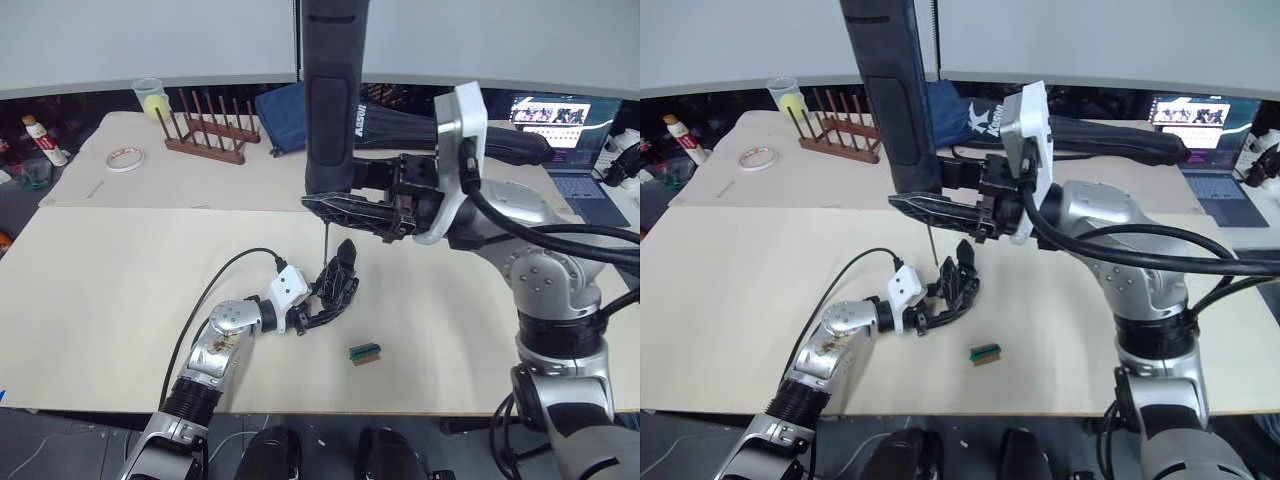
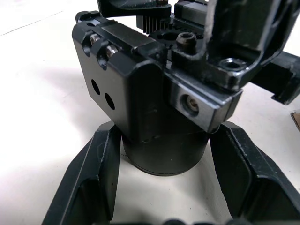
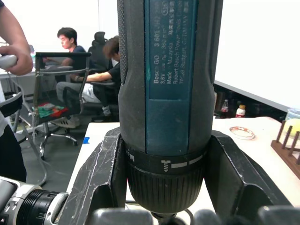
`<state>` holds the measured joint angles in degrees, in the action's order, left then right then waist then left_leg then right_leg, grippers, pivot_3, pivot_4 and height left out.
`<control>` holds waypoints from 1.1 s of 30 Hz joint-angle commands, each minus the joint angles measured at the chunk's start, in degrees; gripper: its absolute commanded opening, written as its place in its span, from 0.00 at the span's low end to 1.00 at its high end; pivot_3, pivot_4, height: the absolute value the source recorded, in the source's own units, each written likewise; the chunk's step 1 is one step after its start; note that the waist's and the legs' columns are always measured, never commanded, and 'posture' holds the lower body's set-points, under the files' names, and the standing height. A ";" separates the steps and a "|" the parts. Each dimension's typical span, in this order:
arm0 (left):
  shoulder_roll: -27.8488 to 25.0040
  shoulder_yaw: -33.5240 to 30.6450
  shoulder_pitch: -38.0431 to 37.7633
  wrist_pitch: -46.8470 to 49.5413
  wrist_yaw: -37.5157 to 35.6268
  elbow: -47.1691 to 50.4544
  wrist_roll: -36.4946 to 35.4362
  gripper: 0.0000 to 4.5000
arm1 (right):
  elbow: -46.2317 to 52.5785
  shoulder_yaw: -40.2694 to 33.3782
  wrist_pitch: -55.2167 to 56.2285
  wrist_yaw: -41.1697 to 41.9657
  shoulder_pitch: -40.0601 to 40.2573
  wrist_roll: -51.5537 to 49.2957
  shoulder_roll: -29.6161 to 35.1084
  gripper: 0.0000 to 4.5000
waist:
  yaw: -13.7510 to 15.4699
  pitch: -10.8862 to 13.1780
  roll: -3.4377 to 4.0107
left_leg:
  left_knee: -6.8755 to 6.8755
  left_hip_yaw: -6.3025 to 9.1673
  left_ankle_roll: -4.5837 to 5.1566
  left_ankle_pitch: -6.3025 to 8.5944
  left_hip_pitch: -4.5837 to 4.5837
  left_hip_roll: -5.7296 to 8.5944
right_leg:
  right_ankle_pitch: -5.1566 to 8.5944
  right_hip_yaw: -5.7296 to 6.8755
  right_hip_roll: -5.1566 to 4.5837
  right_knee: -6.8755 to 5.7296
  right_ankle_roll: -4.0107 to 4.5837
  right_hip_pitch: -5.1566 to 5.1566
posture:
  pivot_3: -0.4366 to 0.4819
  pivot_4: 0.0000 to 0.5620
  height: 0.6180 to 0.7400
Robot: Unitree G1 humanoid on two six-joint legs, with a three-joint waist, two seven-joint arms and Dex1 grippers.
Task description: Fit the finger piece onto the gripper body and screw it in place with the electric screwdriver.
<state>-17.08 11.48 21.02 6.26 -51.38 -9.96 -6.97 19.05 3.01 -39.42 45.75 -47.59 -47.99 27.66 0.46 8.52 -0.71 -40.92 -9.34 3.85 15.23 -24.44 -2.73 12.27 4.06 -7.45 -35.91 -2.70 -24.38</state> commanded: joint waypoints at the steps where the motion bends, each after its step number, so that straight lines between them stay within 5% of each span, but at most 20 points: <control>1: -0.30 0.08 0.64 -0.26 -0.34 2.19 -0.82 0.51 | 0.26 -1.05 2.55 1.15 -2.67 0.75 -1.19 0.42 | -0.13 0.00 0.00 | 0.00 0.00 0.00 0.00 0.00 0.00 | 0.00 0.00 0.00 0.00 0.00 0.00 | 0.48 0.27 1.00; 33: -1.11 -0.06 0.42 0.99 -0.55 4.03 -1.47 0.51 | -2.83 3.19 8.28 6.93 2.88 12.81 -5.96 0.42 | -0.68 0.00 0.00 | 0.03 -0.02 -0.05 -0.03 0.00 0.00 | 0.00 0.00 0.00 -0.02 0.00 -0.03 | 0.48 0.27 1.00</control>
<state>-18.24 11.47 21.01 7.52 -51.62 -8.79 -7.10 14.34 7.14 -33.85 52.47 -44.06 -34.87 22.13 -0.22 8.53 -0.71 -40.89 -9.36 3.79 15.20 -24.44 -2.73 12.27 4.06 -7.44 -35.93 -2.70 -24.42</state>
